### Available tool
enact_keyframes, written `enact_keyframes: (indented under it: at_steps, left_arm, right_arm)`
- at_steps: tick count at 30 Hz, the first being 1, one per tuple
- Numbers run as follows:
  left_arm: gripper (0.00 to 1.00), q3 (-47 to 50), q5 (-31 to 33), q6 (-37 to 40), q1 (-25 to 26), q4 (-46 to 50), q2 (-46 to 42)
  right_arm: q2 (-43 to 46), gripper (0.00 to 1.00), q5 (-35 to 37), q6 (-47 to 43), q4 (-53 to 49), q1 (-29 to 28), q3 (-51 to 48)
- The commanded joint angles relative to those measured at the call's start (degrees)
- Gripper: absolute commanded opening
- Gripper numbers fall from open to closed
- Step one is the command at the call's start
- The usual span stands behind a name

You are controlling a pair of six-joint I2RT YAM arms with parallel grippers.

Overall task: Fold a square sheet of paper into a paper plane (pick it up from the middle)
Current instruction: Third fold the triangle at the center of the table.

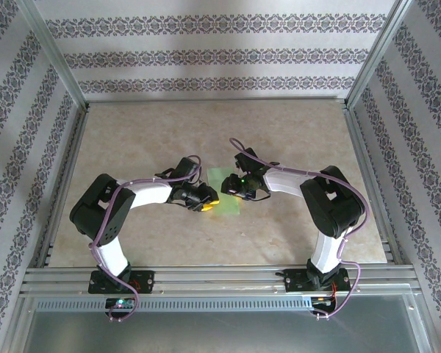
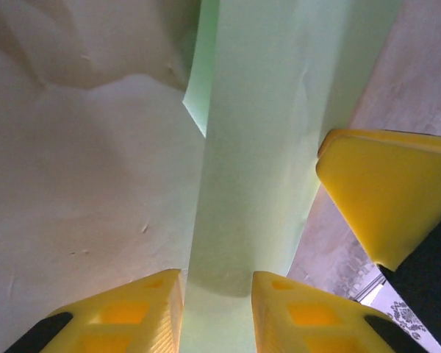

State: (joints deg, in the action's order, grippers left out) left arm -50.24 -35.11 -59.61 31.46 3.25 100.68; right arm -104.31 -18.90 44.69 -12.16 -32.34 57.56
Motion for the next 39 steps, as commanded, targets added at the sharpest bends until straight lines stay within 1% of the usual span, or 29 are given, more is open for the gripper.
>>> enact_keyframes:
  at_steps: [1,7,15,24,29,34,39]
  left_arm:
    - [0.3,-0.3,-1.0,0.9,0.5,-1.8,-0.8]
    - [0.3,0.9,-1.8,0.1,-0.4,-5.6,-1.1]
    - [0.3,-0.9,-0.9,3.0,-1.7,-3.6,-0.1]
    - [0.3,-2.1,-0.9,4.6,-3.2,-3.9,0.7]
    - [0.28,-2.8,-0.7,4.6,-3.2,-3.0,1.8]
    - [0.2,-2.5,-0.4,2.7,-3.3,-2.6,2.7]
    - [0.07,-3.4,-0.3,0.5,-3.3,-1.5,3.2]
  right_arm:
    - [-3.6,0.48,1.2,0.2,-2.0,0.3,-2.4]
    - [-3.5,0.48,1.0,0.0,-1.7,0.5,-2.5]
    - [-3.4,0.48,0.8,0.0,-1.8,0.6,-2.3]
    - [-3.4,0.47,0.7,0.0,-1.8,0.8,-2.3]
    - [-3.2,0.47,0.5,0.0,-1.6,0.9,-2.3]
    - [-0.6,0.48,-0.8,-0.5,1.7,1.2,-3.1]
    - [4.7,0.55,-2.0,-4.1,5.7,2.2,-3.2]
